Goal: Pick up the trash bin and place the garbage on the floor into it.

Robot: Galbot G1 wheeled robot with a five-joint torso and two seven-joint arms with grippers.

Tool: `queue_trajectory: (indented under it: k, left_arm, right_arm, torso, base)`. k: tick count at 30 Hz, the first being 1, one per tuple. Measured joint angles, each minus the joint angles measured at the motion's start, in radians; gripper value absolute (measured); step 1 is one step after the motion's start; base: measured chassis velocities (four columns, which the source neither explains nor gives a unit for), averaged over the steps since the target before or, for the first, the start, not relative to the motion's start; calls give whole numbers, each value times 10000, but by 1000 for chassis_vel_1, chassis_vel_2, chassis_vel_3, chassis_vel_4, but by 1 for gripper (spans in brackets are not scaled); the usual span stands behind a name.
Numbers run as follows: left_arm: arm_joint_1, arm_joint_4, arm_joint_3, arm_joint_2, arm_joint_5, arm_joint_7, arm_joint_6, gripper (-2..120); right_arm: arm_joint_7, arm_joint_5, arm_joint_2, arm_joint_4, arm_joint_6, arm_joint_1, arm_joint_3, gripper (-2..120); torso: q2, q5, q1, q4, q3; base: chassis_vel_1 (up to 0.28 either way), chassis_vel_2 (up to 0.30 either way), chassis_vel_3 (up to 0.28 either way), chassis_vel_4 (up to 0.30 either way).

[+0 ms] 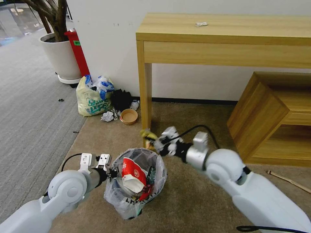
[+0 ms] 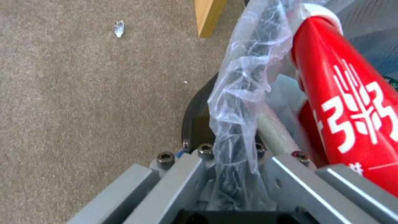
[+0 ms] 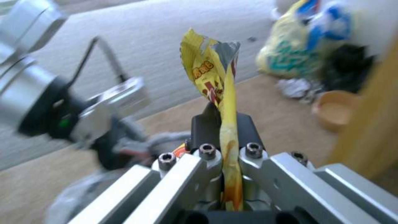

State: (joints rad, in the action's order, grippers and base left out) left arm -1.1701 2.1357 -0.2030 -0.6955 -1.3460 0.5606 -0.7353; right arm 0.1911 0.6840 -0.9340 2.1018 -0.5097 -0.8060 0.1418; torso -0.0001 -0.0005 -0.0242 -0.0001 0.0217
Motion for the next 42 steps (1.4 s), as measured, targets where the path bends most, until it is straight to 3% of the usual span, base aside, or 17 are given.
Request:
queue_trajectory:
  k: [8, 23, 27, 30, 34, 37, 41, 42]
  left_arm:
    - [-53, 48, -122, 3, -19, 0, 0, 0]
    - [-113, 119, -201, -14, 8, -26, -1, 0]
    - [-120, 135, -201, -20, 12, -18, 0, 0]
    - [-262, 140, -288, -110, 125, -4, -1, 0]
    - [-503, 230, -367, -240, 241, 55, -1, 0]
    - [-551, 278, -393, -256, 242, 88, -1, 0]
    - [-564, 320, -445, -255, 244, 122, -1, 0]
    - [-564, 320, -445, -255, 244, 122, -1, 0]
  right_arm:
    - [25, -784, 105, -13, -436, -213, 535, 7]
    - [-490, -1010, -27, -146, -315, -596, 469, 67]
    - [-738, -1011, -68, -100, -191, -664, 310, 73]
    - [-1468, -1243, -108, -35, 143, -1079, -410, 89]
    - [-2310, -1886, -89, -78, 864, -2260, -1408, 100]
    - [-2409, -2152, -160, -88, 1084, -2963, -2043, 100]
    - [-2356, -3054, -561, -228, 1714, -4955, -3967, 100]
    - [-2356, -3054, -561, -228, 1714, -4955, -3967, 100]
  torso:
    - [0, 1, 0, -2, -1]
    - [0, 1, 0, 0, -1]
    - [0, 2, 0, 0, -1]
    - [0, 1, 0, 2, -1]
    - [0, 2, 0, 2, -1]
    - [1, 2, 0, -1, -1]
    - [0, 4, 0, -4, -1]
    - [0, 4, 0, -4, -1]
  base:
    - [0, 0, 0, 0]
    - [0, 0, 0, 0]
    - [0, 0, 0, 0]
    - [0, 0, 0, 0]
    - [0, 0, 0, 0]
    - [0, 0, 0, 0]
    - [0, 0, 0, 0]
    - [0, 0, 0, 0]
